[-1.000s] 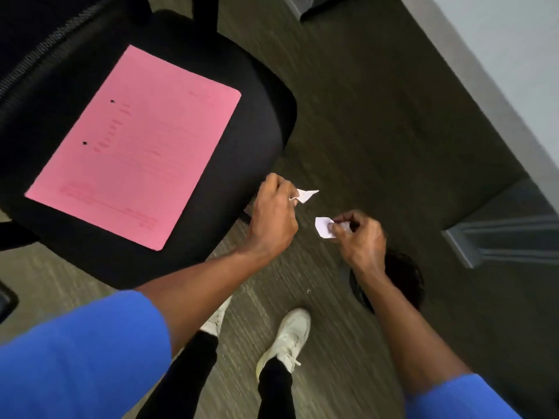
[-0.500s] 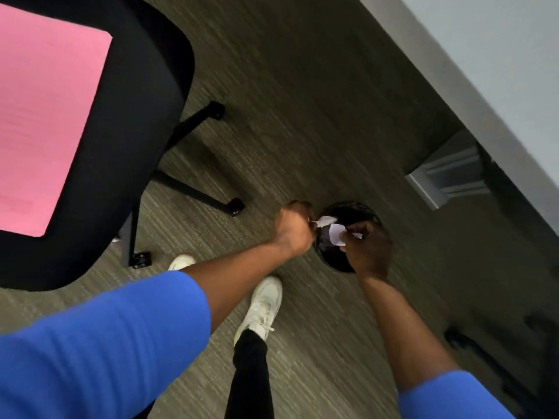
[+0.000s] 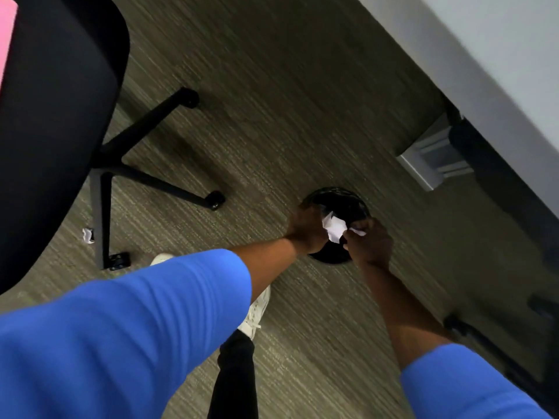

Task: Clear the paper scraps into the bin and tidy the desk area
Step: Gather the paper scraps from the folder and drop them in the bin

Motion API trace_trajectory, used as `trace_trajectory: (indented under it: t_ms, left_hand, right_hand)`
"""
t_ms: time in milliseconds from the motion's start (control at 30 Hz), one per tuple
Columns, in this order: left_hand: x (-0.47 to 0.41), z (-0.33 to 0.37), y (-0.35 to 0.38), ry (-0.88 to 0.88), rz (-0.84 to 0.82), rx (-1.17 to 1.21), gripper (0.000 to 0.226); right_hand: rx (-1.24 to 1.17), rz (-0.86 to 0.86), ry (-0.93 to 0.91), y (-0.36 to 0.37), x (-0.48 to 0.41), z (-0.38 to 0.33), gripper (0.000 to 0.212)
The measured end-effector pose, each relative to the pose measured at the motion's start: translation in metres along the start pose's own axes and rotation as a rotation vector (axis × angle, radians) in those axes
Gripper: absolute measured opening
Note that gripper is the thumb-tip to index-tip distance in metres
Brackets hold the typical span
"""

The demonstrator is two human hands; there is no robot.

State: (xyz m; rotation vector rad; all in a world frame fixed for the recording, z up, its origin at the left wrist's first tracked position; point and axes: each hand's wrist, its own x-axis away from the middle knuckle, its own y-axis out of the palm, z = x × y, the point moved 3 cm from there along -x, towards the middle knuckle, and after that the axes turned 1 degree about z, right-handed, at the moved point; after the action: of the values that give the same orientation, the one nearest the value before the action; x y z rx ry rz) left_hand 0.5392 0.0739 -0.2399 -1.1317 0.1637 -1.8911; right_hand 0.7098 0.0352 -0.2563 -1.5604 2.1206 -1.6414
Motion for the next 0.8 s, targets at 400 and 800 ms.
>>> trace_trajectory:
  t_ms: [400, 800]
  left_hand:
    - [0.011, -0.007, 0.03, 0.026, -0.186, 0.014, 0.045]
    - [0.057, -0.07, -0.006, -0.141, -0.09, 0.035, 0.033]
  right_hand:
    - [0.1, -0.109, -0.092, 0.006, 0.005, 0.005, 0.021]
    - [0.073, -0.272, -0.219, 0.049, 0.039, -0.01, 0.005]
